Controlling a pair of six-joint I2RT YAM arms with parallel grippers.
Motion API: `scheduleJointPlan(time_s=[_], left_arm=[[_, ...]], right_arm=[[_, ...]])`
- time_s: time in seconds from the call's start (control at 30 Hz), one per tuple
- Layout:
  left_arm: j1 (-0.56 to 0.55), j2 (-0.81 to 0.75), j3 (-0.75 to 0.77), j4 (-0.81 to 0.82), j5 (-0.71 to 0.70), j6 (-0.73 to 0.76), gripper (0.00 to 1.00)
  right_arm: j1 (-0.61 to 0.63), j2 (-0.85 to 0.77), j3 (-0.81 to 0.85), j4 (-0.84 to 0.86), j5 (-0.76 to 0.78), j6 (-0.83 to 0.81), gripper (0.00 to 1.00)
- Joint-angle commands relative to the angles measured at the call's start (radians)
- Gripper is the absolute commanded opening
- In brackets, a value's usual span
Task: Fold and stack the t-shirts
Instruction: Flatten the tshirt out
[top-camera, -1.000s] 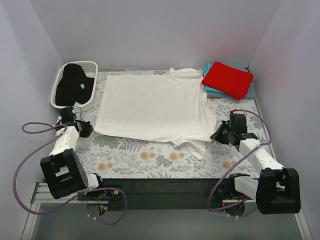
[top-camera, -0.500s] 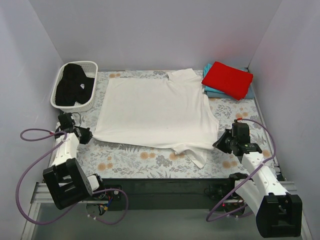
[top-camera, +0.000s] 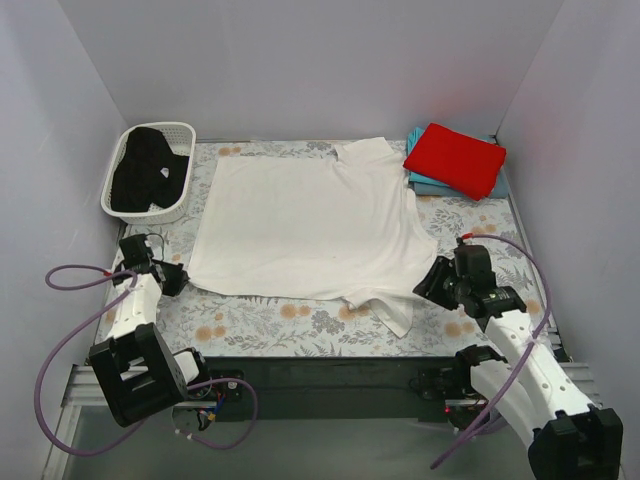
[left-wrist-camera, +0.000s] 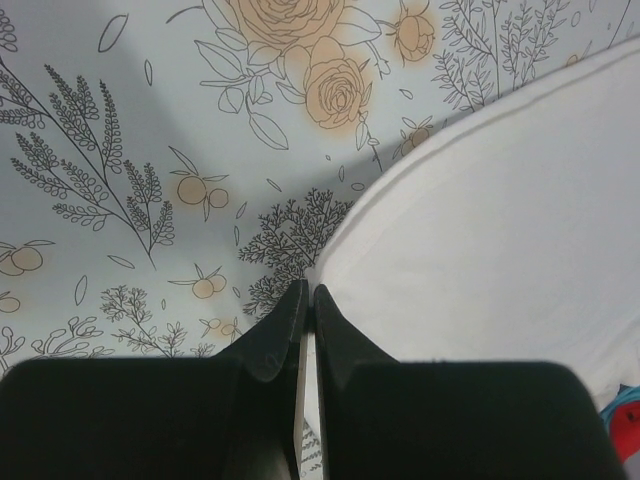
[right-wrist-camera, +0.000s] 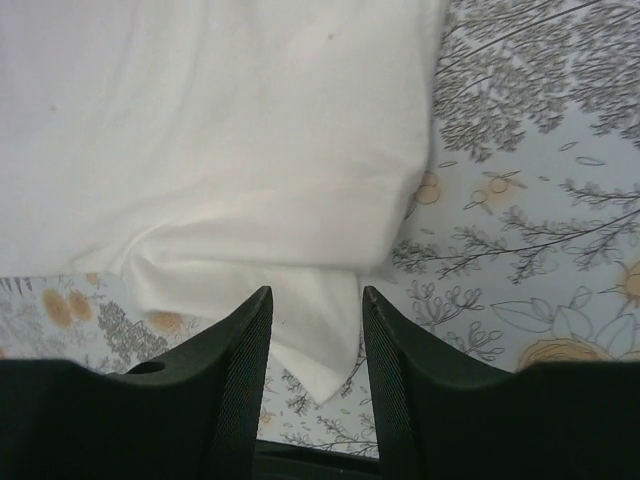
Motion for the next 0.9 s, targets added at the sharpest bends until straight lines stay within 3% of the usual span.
scheduleJointPlan(time_s=[0.0, 0.13, 0.23, 0.5, 0.6, 0.67, 0.73, 0.8, 0.87], left_arm=[[0.007, -0.029, -0.014, 0.026, 0.013, 0.016, 0.00], [0.005, -0.035, -0.011, 0.027, 0.013, 0.022, 0.00], [0.007, -0.036, -0.012, 0.029, 0.016, 0.028, 0.00], [0.007, -0.032, -0.006, 0.029, 0.018, 0.040, 0.00], [0.007, -0.026, -0.011, 0.035, 0.018, 0.042, 0.00], [0.007, -0.025, -0.014, 0.033, 0.013, 0.042, 0.00], [0.007, -0.027, -0.015, 0.032, 0.013, 0.040, 0.00], [0.007, -0.029, -0.017, 0.030, 0.015, 0.034, 0.00], [0.007, -0.027, -0.017, 0.026, 0.006, 0.031, 0.00]], right_arm=[[0.141, -0.013, 0.010, -0.027, 0.101, 0.107, 0.48], [0.409, 0.020, -0.009, -0.032, 0.265, 0.235, 0.47], [0.503, 0.059, -0.016, -0.039, 0.360, 0.284, 0.48], [0.609, 0.122, -0.039, -0.027, 0.456, 0.312, 0.59], [0.623, 0.150, -0.070, 0.016, 0.436, 0.307, 0.57], [0.625, 0.164, -0.078, 0.040, 0.424, 0.301, 0.39], [0.625, 0.173, -0.078, 0.042, 0.416, 0.293, 0.28], [0.626, 0.161, -0.076, 0.024, 0.391, 0.287, 0.07], [0.628, 0.086, -0.073, -0.031, 0.368, 0.289, 0.01]])
